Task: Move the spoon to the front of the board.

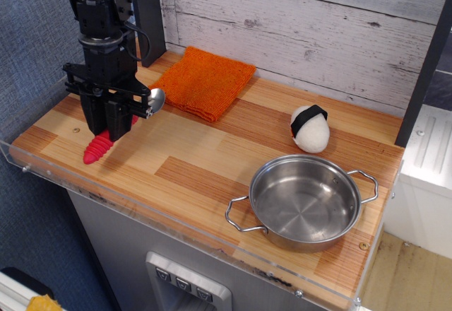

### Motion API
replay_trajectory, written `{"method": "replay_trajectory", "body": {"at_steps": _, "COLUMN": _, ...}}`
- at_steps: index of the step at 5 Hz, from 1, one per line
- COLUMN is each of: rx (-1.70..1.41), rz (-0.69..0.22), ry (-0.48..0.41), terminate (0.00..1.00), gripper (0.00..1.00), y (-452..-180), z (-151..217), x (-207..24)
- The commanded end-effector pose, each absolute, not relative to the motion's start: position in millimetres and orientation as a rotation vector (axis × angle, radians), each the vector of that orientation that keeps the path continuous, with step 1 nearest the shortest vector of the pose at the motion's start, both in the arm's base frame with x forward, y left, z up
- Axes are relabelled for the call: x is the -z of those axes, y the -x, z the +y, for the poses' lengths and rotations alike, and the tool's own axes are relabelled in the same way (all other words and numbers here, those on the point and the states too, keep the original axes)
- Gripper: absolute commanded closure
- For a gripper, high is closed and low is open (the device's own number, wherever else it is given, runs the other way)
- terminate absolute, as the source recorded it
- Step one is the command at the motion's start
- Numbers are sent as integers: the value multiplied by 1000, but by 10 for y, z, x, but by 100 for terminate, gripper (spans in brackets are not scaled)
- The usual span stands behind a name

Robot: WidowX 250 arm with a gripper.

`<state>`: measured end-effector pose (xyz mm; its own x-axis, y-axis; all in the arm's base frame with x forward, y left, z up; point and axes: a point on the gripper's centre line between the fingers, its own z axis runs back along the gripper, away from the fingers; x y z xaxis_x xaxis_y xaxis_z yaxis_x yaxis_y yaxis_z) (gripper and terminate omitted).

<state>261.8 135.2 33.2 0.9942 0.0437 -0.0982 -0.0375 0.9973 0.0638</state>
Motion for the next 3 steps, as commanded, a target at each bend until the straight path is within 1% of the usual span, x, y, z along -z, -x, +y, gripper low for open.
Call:
{"method": "replay_trajectory", "body": {"at_steps": 1, "rx": 4, "rz": 134, "ry": -75, "terminate": 0, "gripper": 100, "y": -2678, "z": 1352, "x": -238}}
{"method": "replay_trajectory", "body": {"at_steps": 3, "rx": 2, "rz": 194, "ry": -74, "terminate": 0, "gripper": 100, "y": -2541, "z": 1355, "x": -160}}
